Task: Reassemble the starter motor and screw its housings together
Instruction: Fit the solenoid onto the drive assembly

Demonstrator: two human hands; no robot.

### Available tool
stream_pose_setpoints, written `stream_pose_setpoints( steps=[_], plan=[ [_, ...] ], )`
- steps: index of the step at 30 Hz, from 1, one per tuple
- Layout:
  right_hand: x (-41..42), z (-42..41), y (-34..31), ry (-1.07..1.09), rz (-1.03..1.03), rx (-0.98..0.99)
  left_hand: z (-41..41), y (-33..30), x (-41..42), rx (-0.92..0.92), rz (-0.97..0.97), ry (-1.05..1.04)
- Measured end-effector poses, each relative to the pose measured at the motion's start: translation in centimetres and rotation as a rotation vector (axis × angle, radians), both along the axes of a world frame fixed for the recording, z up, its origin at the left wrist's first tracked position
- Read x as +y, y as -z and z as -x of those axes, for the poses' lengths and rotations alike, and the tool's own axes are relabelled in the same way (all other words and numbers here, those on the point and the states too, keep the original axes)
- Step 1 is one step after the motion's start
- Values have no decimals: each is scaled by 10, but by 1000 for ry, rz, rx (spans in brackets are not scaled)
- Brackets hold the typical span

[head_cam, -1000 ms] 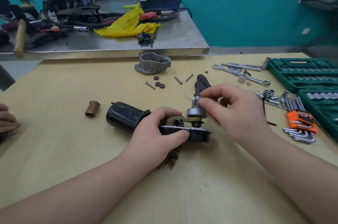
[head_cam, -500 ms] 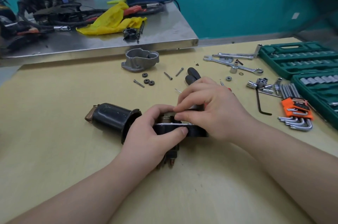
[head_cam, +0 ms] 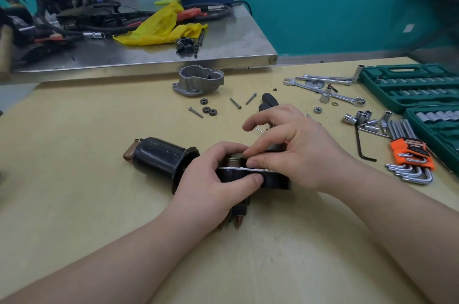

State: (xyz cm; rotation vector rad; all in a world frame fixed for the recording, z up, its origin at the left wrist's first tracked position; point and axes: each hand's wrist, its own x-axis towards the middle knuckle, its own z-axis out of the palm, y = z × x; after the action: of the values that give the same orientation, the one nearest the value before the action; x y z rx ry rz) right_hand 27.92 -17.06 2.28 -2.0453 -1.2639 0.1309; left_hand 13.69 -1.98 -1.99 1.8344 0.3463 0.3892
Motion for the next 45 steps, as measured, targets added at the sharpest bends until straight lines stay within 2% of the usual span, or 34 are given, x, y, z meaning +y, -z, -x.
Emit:
stream_pose_setpoints(
  steps=[9, 19, 31, 33, 35, 37, 39, 42, 45],
  plan=[
    [1, 0, -12, -60, 151, -30, 0, 2, 1, 19, 42, 10],
    [-8, -5, -1, -111, 50, 6, 0, 1, 1, 29, 32, 25],
    [6, 1, -5, 51, 126, 8, -2, 2, 1, 8, 93, 7],
    [3, 4, -3, 41, 90, -7, -2, 2, 0, 3, 87, 8],
    [-3, 8, 6, 28, -54, -16, 0, 1, -1, -2, 67, 11],
    [-11, 10, 15, 93, -217, 58, 4, 0, -3, -17, 39, 6],
    [-16, 12, 21, 150, -295, 295, 8, -1, -4, -45, -13, -10],
    [-13, 10, 27, 33, -346, 652, 12, -2, -8, -96, -62, -33],
    [-11, 13, 29, -30, -340, 682, 14, -2, -10, -134, -141, -59]
  ],
)
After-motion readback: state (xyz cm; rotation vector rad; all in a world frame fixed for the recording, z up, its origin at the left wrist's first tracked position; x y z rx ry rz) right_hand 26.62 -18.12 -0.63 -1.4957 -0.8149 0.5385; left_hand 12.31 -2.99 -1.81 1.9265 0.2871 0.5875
